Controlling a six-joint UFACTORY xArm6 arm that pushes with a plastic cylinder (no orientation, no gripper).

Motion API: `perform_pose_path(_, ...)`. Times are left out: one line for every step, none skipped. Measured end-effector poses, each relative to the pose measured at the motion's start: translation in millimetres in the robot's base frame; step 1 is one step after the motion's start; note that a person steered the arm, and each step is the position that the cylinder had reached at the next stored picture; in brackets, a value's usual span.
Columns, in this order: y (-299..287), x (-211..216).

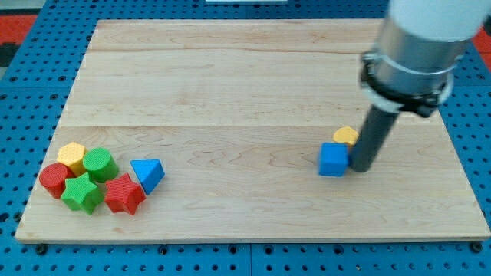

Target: Place the blue cube and yellow heart horizontal in line

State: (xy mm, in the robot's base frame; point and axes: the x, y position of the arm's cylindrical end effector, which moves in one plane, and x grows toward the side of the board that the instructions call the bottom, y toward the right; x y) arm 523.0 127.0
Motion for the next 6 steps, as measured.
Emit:
perform_pose_path(-55, -1)
perform_pose_path(-107, -23)
perform_pose_path(-72, -50)
perform_pose_path(-107, -46)
perform_pose_path(-145, -15)
perform_pose_path(-190, -12)
